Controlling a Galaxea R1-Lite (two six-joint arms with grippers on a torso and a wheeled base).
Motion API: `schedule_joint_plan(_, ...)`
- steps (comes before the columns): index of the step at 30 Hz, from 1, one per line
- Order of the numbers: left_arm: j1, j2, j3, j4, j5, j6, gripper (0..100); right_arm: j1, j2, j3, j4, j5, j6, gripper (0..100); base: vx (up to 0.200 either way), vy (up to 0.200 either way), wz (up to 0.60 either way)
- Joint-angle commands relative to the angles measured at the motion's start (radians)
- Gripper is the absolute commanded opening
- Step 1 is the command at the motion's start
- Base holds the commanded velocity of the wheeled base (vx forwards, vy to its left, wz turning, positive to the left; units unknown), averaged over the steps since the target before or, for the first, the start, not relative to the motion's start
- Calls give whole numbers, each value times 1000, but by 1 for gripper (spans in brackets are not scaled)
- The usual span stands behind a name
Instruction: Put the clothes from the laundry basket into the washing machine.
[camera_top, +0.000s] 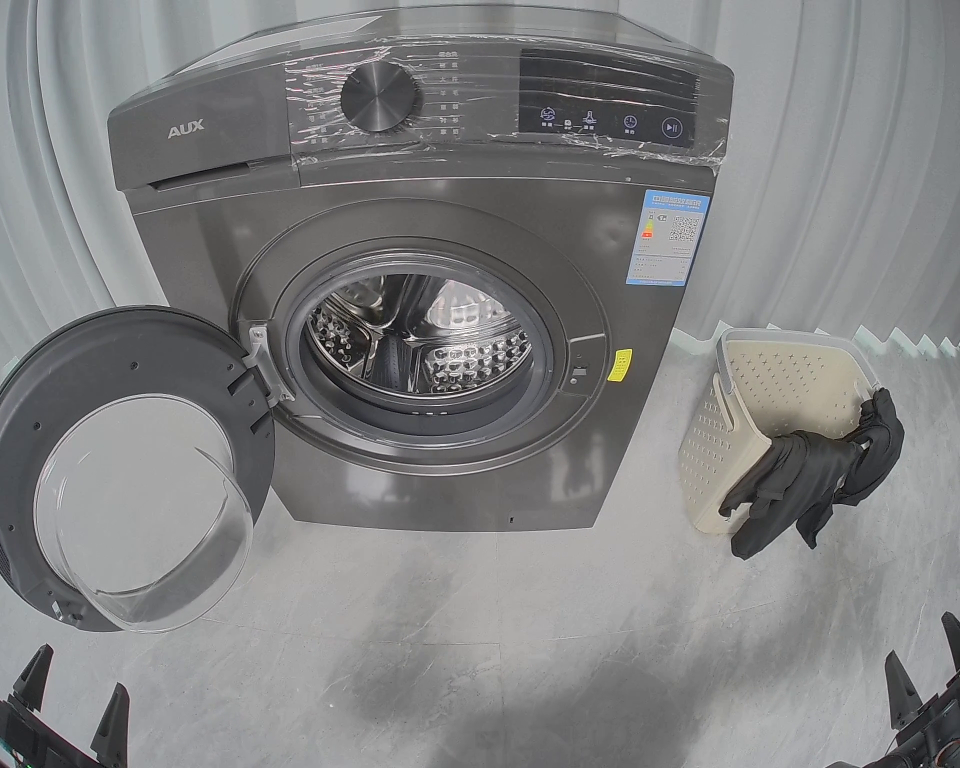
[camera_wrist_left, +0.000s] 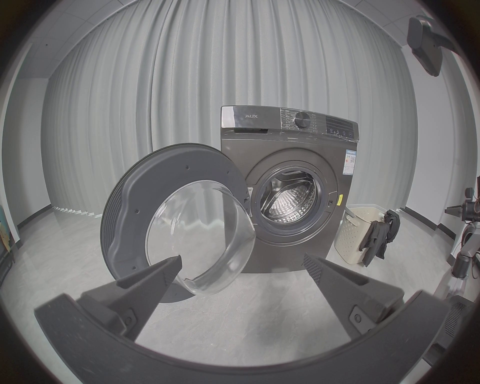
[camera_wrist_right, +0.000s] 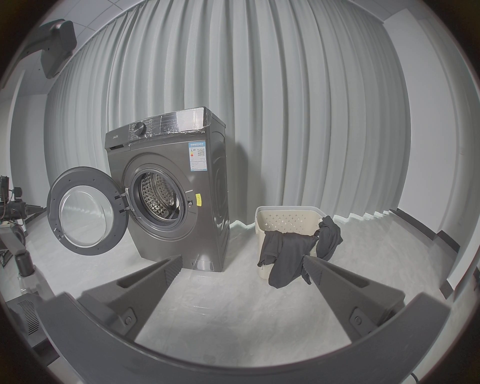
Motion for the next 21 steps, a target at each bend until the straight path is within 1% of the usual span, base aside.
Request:
schedule_joint_plan(1,0,-16,18,0,0,0,100,1,-10,18,0,0,0,100,0,-200,0)
schedule_joint_plan(21,0,-16,18,0,0,0,100,1,-10,18,0,2,0,100,0,-200,0)
